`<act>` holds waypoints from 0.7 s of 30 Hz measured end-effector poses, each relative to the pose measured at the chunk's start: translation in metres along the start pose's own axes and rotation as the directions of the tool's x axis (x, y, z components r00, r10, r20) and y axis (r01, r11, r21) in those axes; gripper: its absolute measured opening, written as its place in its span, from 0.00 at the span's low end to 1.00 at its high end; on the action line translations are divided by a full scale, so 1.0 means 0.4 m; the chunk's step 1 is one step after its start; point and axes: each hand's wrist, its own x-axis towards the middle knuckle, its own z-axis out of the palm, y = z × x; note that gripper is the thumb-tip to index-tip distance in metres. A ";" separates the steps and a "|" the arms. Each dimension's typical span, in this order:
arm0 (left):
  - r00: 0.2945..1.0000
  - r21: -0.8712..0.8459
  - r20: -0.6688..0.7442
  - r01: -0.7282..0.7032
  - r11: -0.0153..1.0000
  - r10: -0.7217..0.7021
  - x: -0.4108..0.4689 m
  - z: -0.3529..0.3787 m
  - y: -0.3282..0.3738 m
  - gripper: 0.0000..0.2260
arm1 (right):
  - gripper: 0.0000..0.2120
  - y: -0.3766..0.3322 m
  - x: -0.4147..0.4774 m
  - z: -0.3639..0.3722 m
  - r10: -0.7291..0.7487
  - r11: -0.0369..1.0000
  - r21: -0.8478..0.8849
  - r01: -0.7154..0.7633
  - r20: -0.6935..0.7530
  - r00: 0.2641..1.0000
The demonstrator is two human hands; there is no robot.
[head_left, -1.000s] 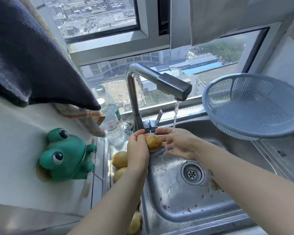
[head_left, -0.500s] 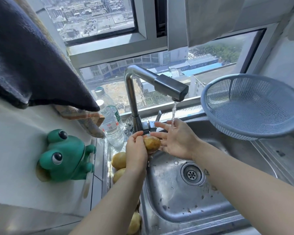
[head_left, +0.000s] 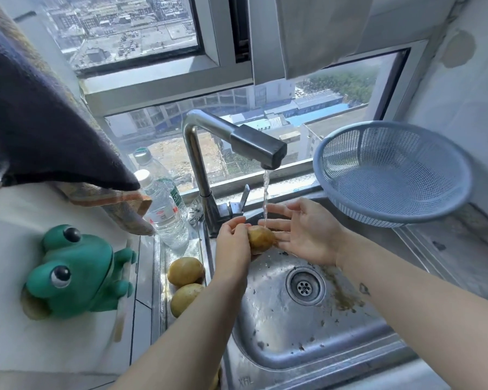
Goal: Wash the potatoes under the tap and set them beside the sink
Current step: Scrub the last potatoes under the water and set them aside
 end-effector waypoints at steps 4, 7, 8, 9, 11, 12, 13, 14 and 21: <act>0.999 -0.008 0.033 0.007 1.000 -0.007 0.009 0.004 0.001 0.08 | 0.16 0.017 0.006 -0.009 -0.012 0.992 -0.123 0.006 -0.048 0.999; 0.994 -0.014 0.081 0.076 0.997 -0.074 0.013 0.018 0.003 0.07 | 0.18 0.045 0.015 -0.002 -0.003 0.974 -0.228 -0.010 -0.058 0.998; 0.990 -0.025 0.090 0.112 0.993 -0.110 0.011 0.025 0.003 0.07 | 0.18 0.053 0.018 0.003 -0.012 0.971 -0.241 -0.001 -0.053 0.998; 0.986 -0.054 0.084 0.151 0.987 -0.146 0.008 0.032 0.002 0.08 | 0.17 0.061 0.021 0.007 -0.028 0.972 -0.233 0.016 -0.050 0.998; 0.977 -0.160 0.043 0.215 0.963 -0.211 0.005 0.042 -0.001 0.10 | 0.15 0.071 0.023 0.018 -0.079 0.977 -0.203 0.065 -0.058 0.995; 0.969 -0.240 0.028 0.243 0.940 -0.244 0.006 0.043 -0.003 0.10 | 0.14 0.077 0.021 0.023 -0.114 0.973 -0.208 0.098 -0.061 0.992; 0.960 -0.329 0.028 0.271 0.905 -0.278 0.009 0.044 -0.003 0.09 | 0.13 0.084 0.018 0.028 -0.146 0.967 -0.219 0.130 -0.057 0.988; 0.950 -0.418 0.038 0.296 0.859 -0.309 0.014 0.042 -0.003 0.08 | 0.13 0.091 0.010 0.031 -0.167 0.959 -0.238 0.154 -0.036 0.985; 0.937 -0.545 0.129 0.341 0.766 -0.326 0.033 0.030 0.003 0.10 | 0.26 0.103 -0.020 0.007 -0.320 0.526 -0.824 0.210 0.037 0.947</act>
